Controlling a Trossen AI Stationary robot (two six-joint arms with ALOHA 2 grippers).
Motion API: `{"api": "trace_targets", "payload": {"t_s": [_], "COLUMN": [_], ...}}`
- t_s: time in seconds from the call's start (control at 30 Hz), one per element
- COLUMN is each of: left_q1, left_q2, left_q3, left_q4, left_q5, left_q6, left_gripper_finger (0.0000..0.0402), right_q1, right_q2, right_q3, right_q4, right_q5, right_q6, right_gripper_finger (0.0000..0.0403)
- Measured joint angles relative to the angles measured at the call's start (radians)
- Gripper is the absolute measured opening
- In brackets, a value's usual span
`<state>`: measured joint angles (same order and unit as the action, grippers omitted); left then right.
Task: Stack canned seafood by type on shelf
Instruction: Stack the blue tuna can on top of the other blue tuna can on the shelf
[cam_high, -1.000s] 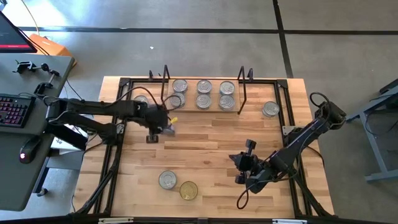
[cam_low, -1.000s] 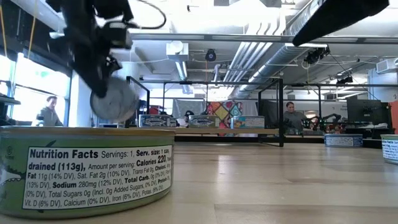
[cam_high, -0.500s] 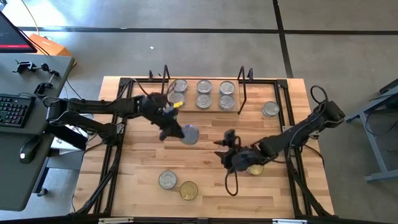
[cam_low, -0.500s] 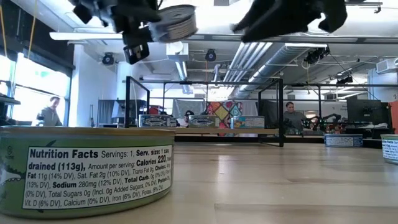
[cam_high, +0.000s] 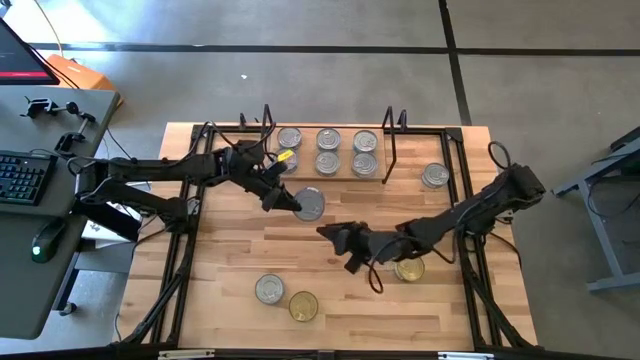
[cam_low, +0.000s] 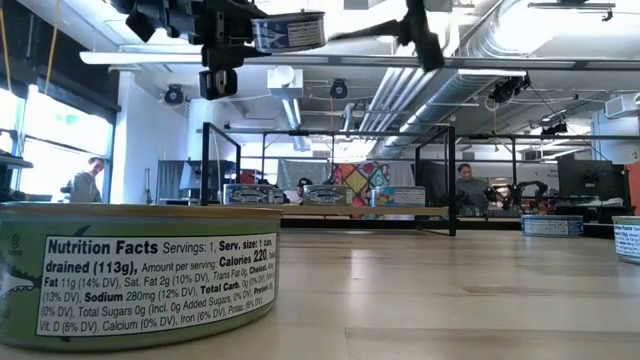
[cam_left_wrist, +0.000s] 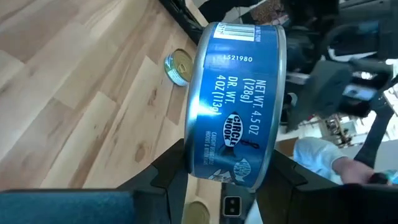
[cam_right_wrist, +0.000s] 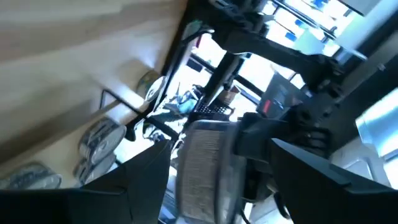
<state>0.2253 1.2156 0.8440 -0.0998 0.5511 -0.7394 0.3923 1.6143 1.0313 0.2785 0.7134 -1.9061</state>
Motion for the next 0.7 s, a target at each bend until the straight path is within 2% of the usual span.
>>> {"api": "trace_targets", "payload": {"t_s": [0.27,0.43,0.6,0.7], "left_q1": [0.0,-0.004,0.001,0.029], "left_q2": [0.0,-0.001,-0.001,0.0], "left_q3": [0.0,0.0,-0.002,-0.003], "left_q4": [0.048,0.065,0.124,0.141], "left_q5": [0.0,-0.001,0.012,0.014], "left_q6": [-0.045,-0.068,-0.061,-0.012], "left_gripper_finger": [0.013,0.0131,0.015,0.0175], "right_q1": [-0.104,-0.136,-0.162,-0.161], "right_q2": [0.024,0.024,0.021,0.02], "right_q3": [0.008,0.008,0.009,0.01], "right_q4": [0.078,0.171,0.173,0.158], "right_q5": [-0.066,-0.117,-0.126,-0.117], "right_q6": [-0.1,-0.074,0.104,0.226], "right_gripper_finger": [0.0256,0.0211,0.0121,0.012]}}
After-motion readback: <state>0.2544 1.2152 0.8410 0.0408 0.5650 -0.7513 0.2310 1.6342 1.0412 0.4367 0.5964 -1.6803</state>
